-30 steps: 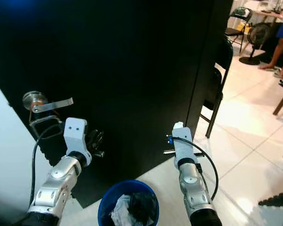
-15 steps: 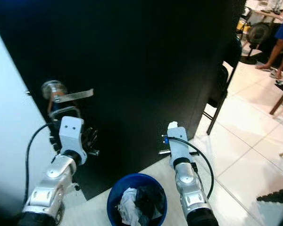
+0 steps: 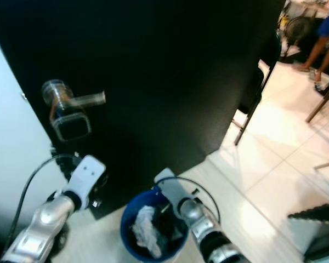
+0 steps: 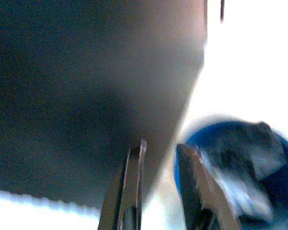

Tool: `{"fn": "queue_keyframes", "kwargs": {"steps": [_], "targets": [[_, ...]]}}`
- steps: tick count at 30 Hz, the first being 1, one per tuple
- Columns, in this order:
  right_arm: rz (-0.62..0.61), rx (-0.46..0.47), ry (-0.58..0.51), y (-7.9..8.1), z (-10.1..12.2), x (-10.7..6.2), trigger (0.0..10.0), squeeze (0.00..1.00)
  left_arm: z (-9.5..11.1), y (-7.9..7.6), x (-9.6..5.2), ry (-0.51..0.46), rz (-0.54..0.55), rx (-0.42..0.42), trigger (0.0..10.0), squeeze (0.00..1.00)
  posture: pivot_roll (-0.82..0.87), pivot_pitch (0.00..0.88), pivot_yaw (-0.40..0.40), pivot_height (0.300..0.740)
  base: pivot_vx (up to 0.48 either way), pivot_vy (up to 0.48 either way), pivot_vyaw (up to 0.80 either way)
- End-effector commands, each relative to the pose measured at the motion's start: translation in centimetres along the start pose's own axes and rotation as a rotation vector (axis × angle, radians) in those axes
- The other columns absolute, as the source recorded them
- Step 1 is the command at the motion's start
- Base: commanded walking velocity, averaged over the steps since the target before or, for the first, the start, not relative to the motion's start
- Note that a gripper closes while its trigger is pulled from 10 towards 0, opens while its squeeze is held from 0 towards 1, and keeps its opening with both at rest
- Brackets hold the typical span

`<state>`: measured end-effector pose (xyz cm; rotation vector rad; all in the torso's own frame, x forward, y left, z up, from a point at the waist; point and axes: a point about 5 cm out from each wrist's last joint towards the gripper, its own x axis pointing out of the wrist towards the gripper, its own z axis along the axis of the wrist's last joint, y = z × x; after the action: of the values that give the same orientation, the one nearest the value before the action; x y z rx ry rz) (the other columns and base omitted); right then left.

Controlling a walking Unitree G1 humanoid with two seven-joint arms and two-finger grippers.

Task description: Clean up the room

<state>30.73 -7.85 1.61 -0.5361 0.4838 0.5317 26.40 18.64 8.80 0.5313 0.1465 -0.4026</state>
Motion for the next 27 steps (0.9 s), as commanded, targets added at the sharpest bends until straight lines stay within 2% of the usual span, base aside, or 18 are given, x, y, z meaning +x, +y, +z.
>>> {"fn": "queue_keyframes", "kwargs": {"steps": [1,2,3,4,7,8,10,11,17,24,25,26,27], "targets": [[0.024,-0.032,0.034,0.8,-0.8,0.0,10.0,0.0,-0.3,-0.5,-1.4,0.007,-0.077,0.056,10.0,0.0,0.15,0.294,-0.168,0.74,0.0,0.0,0.0],[0.03,-0.026,0.036,1.2,-0.7,0.1,10.0,0.0,-0.5,-0.6,-2.5,0.013,-0.102,0.05,10.0,0.0,0.16,0.318,-0.173,0.74,0.0,0.0,0.0],[0.03,-0.026,0.036,1.2,-0.7,0.1,10.0,0.0,-0.5,-0.6,-2.5,0.013,-0.102,0.05,10.0,0.0,0.16,0.318,-0.173,0.74,0.0,0.0,0.0],[0.036,-0.015,0.038,1.5,-0.6,0.2,10.0,0.0,-0.6,-0.6,-3.4,0.015,-0.121,0.043,10.0,0.0,0.17,0.338,-0.177,0.74,0.0,0.0,0.0],[0.041,0.0,0.039,1.7,-0.5,0.3,10.0,0.0,-0.7,-0.6,-4.1,0.013,-0.132,0.034,10.0,0.0,0.17,0.344,-0.18,0.74,0.0,0.0,0.0],[0.047,0.009,0.044,2.0,-0.5,0.3,10.0,0.0,-0.7,-0.7,-4.9,0.012,-0.147,0.024,10.0,0.0,0.19,0.364,-0.187,0.74,0.0,0.0,0.0],[0.047,0.009,0.044,2.0,-0.5,0.3,10.0,0.0,-0.7,-0.7,-4.9,0.012,-0.147,0.024,10.0,0.0,0.19,0.364,-0.187,0.74,0.0,0.0,0.0],[0.054,0.056,0.035,2.6,-0.1,0.5,10.0,0.0,-0.7,-1.2,-6.6,0.021,-0.188,0.01,10.0,0.0,0.2,0.391,-0.198,0.74,0.0,0.0,0.0],[0.048,0.112,0.005,2.8,0.6,0.7,10.0,0.0,-0.8,-1.6,-7.7,0.038,-0.215,0.026,10.0,0.0,0.21,0.398,-0.201,0.74,0.0,0.0,0.0],[0.015,0.102,-0.054,2.3,1.9,0.9,10.0,0.0,-0.6,-1.6,-8.5,0.054,-0.225,0.029,10.0,0.0,0.21,0.41,-0.205,0.74,0.0,0.0,0.0],[0.0,0.102,-0.063,2.1,2.1,0.9,10.0,0.44,-0.5,-1.7,-8.5,0.054,-0.229,0.028,10.0,0.0,0.21,0.412,-0.201,0.74,0.0,0.0,0.0],[-0.014,0.109,-0.072,1.9,2.2,0.9,10.0,1.0,-0.5,-1.7,-8.5,0.053,-0.232,0.027,10.0,0.0,0.21,0.411,-0.199,0.74,0.0,0.0,0.0],[-0.014,0.109,-0.072,1.9,2.2,0.9,10.0,1.0,-0.5,-1.7,-8.5,0.053,-0.232,0.027,10.0,0.0,0.21,0.411,-0.199,0.74,0.0,0.0,0.0]]}}
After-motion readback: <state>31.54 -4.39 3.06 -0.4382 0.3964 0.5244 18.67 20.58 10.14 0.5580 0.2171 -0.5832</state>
